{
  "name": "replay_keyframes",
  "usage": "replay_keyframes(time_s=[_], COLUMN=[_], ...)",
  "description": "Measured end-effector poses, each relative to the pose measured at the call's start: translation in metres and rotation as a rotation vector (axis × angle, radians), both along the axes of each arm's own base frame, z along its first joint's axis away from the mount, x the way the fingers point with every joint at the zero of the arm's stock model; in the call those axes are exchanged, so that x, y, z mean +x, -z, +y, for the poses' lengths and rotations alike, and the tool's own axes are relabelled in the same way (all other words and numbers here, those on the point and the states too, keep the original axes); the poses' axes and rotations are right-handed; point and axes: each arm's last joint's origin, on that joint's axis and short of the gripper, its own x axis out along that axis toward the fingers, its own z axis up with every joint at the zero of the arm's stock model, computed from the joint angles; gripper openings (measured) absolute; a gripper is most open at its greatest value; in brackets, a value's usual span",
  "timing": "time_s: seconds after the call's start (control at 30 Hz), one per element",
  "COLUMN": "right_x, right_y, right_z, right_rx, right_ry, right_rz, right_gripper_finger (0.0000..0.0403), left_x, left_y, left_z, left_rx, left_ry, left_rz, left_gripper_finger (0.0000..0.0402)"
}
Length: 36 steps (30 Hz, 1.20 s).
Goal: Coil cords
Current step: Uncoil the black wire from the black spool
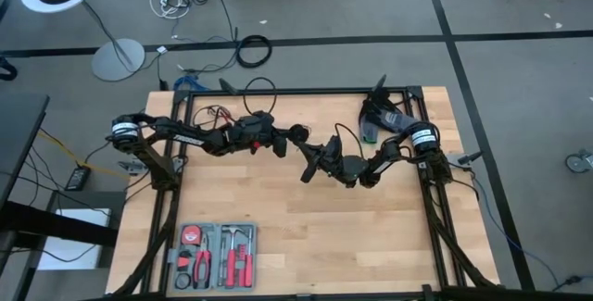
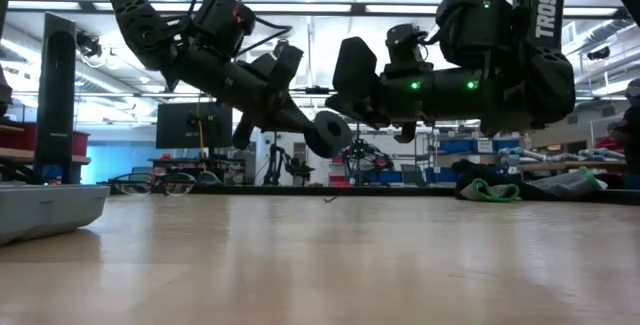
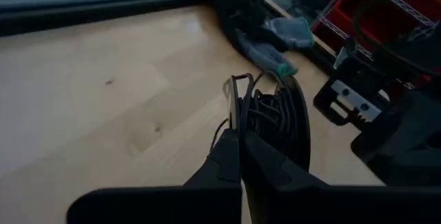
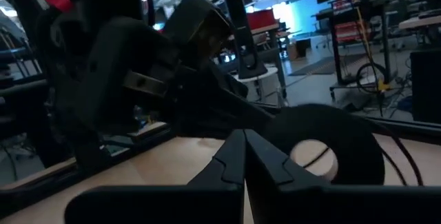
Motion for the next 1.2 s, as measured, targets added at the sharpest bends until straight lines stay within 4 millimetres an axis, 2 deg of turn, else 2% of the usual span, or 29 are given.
replay_keyframes(time_s=[0.1,0.23,0.47,0.7,0.83,1.03,1.2], right_x=[0.0,-0.002,-0.006,-0.03,-0.046,-0.055,-0.057], right_y=[-0.002,-0.006,-0.028,-0.053,-0.061,-0.048,-0.054], right_z=[0.003,0.007,0.017,0.018,-0.002,-0.053,-0.077], right_rx=[-0.003,-0.024,-0.053,0.059,0.193,0.482,0.516], right_ry=[-0.007,-0.016,-0.042,0.08,0.172,0.098,0.068], right_rz=[0.002,0.018,0.171,0.379,0.416,0.501,0.437], right_gripper_finger=[0.0001,0.0001,0.0001,0.0001,0.0,0.0,0.0], left_x=[0.001,0.004,0.015,0.017,0.015,0.012,0.01], left_y=[0.005,0.024,0.052,0.062,0.061,0.06,0.061], left_z=[0.001,0.006,0.013,0.021,0.027,0.036,0.041], left_rx=[-0.017,-0.068,-0.177,-0.229,-0.231,-0.24,-0.254], left_ry=[-0.008,-0.026,0.012,-0.023,-0.05,-0.081,-0.085], left_rz=[0.011,0.044,-0.048,-0.114,-0.122,-0.138,-0.133], left_gripper_finger=[0.0003,0.0003,0.0003,0.0003,0.0003,0.0003,0.0003])
